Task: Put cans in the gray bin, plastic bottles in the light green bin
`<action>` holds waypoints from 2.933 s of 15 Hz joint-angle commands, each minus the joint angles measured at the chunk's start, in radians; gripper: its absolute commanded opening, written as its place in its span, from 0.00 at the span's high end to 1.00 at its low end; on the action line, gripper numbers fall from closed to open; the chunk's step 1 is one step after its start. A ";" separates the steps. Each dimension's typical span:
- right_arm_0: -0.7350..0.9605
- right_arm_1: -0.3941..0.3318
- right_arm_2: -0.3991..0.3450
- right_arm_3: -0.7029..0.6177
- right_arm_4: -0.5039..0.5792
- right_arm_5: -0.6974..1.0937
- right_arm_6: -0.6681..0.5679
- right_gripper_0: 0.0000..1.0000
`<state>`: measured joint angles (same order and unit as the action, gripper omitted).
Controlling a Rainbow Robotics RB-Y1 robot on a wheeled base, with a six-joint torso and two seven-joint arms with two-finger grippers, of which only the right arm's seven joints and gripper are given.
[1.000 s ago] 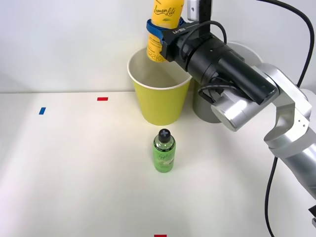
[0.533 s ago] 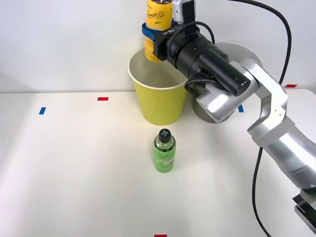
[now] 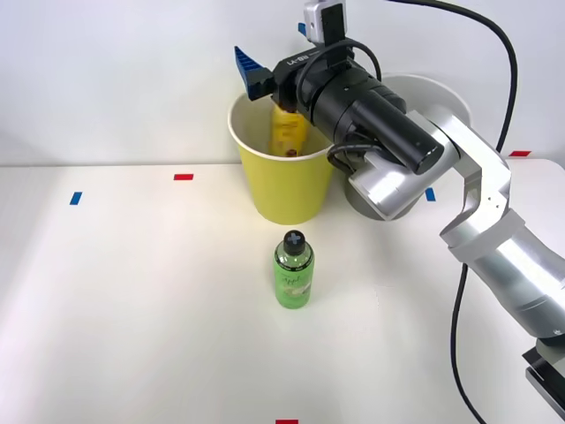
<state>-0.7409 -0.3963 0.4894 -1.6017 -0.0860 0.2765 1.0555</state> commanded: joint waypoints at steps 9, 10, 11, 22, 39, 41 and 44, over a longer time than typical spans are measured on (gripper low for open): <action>0.301 -0.113 -0.074 -0.179 0.015 -0.319 0.005 0.00; 0.347 -0.125 -0.087 -0.221 0.015 -0.336 0.000 0.00; 0.394 -0.142 -0.100 -0.262 0.011 -0.361 -0.002 0.00; 0.991 -0.187 -0.224 -0.340 0.000 -0.830 0.021 0.00; 1.575 0.149 -0.474 -0.340 0.325 -0.899 0.104 0.00; 1.591 0.160 -0.485 -0.340 0.322 -0.899 0.104 0.00; 1.589 0.160 -0.486 -0.340 0.325 -0.896 0.104 0.00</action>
<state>0.8494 -0.2363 0.0023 -1.9422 0.2388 -0.6226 1.1596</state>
